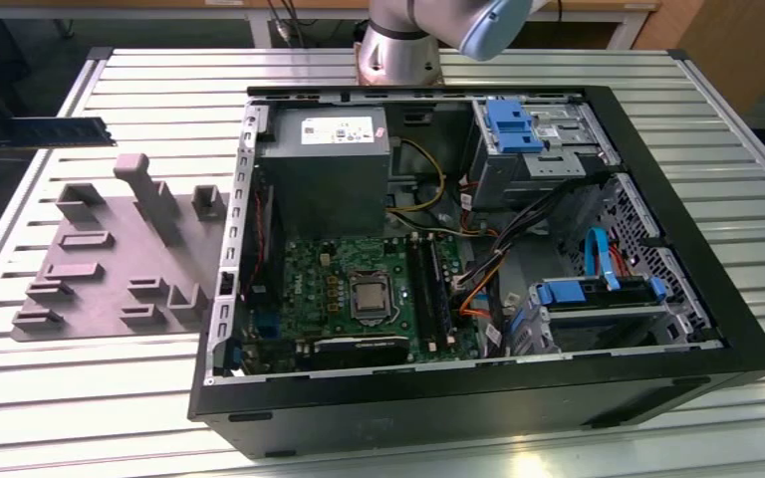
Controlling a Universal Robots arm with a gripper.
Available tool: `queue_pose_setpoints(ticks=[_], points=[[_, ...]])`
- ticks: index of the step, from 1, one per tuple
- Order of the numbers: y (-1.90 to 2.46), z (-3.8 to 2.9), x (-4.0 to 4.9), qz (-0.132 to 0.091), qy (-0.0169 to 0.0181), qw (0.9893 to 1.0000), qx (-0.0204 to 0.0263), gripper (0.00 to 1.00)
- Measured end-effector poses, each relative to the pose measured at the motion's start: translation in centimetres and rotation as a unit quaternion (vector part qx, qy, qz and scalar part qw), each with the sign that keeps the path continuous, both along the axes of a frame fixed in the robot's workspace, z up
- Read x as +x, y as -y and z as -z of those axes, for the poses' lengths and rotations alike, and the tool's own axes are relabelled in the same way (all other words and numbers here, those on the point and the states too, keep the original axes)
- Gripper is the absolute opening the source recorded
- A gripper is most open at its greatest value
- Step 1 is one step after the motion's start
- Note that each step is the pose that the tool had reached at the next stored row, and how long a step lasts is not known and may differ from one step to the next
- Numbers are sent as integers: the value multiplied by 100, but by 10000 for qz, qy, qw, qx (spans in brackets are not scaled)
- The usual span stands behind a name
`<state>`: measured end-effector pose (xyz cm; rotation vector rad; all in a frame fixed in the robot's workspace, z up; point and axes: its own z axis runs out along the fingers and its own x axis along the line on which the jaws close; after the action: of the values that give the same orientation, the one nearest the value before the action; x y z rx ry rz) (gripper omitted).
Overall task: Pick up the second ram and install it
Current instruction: 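Pick up the second ram and move it above second insertion slot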
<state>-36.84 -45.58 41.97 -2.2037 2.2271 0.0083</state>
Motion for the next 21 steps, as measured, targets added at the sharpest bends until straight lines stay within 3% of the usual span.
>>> queue_pose_setpoints(ticks=[21], points=[[0,0,534,0,0,10000,0,14]])
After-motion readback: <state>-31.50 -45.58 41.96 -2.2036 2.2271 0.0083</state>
